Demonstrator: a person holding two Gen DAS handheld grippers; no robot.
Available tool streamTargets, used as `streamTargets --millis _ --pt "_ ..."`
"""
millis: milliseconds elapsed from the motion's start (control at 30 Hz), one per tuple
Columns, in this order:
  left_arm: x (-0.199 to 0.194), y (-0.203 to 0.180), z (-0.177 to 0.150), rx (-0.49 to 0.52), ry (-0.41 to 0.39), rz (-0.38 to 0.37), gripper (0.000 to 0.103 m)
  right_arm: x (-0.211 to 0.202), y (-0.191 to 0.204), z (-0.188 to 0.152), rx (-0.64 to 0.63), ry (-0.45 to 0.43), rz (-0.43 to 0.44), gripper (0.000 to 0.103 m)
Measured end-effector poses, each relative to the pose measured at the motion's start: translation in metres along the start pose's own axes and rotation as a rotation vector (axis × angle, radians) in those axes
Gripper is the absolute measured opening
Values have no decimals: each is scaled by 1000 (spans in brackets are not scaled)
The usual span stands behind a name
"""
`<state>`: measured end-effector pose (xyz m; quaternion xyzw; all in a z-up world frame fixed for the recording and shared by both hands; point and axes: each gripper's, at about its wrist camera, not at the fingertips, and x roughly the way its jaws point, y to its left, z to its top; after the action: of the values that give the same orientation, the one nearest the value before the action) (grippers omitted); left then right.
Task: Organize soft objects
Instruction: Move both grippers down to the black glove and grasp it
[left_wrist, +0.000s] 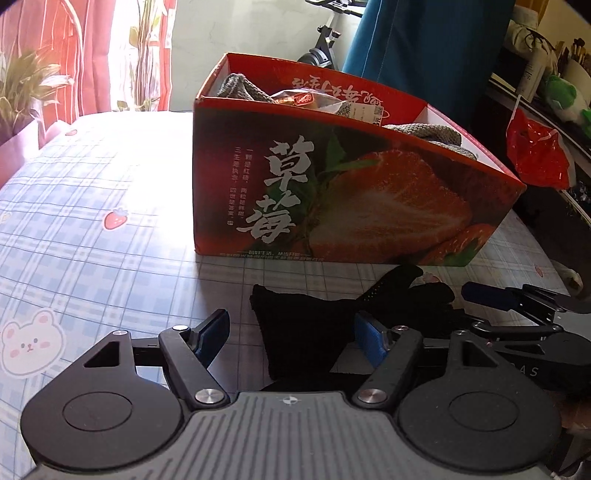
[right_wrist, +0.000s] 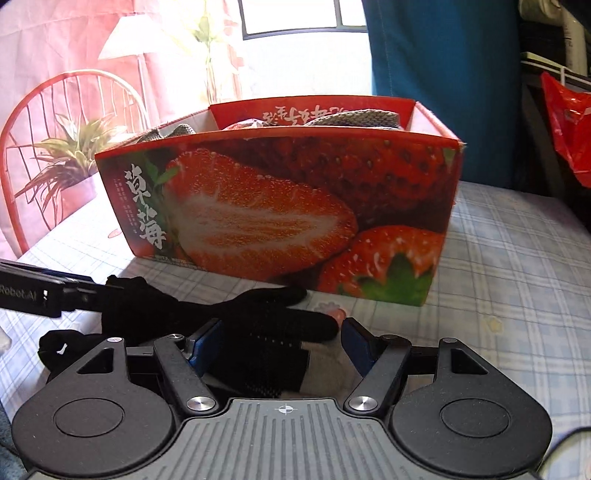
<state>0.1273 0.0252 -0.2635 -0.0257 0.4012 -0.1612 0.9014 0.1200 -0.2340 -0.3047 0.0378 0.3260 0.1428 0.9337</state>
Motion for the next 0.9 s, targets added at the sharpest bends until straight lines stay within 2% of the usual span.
streamTargets --millis 67,133,200,267,300,433,533,833,900 --pt "5 -4 -3 28 11 -24 57 5 0 0 1 8 9 67" --pt "6 -7 -7 46 3 -30 53 9 1 -3 7 21 24 66" --pt "6 -8 -9 59 -3 -39 42 12 2 -5 6 29 29 63" --pt "7 -11 -11 67 1 -42 32 11 4 -7 2 21 36 56" --pt "7 -11 -13 72 3 -38 30 10 4 -8 1 21 46 47" --pt "9 -14 -19 84 3 -17 26 6 11 -13 -17 22 65 30" --pt "8 -14 -21 80 4 -12 25 1 16 -16 -23 23 64 24" --pt "4 -15 -27 85 -7 10 25 -8 21 -23 -26 22 59 22" --pt "5 -16 -24 77 -4 9 22 -8 21 -21 -26 21 57 17"
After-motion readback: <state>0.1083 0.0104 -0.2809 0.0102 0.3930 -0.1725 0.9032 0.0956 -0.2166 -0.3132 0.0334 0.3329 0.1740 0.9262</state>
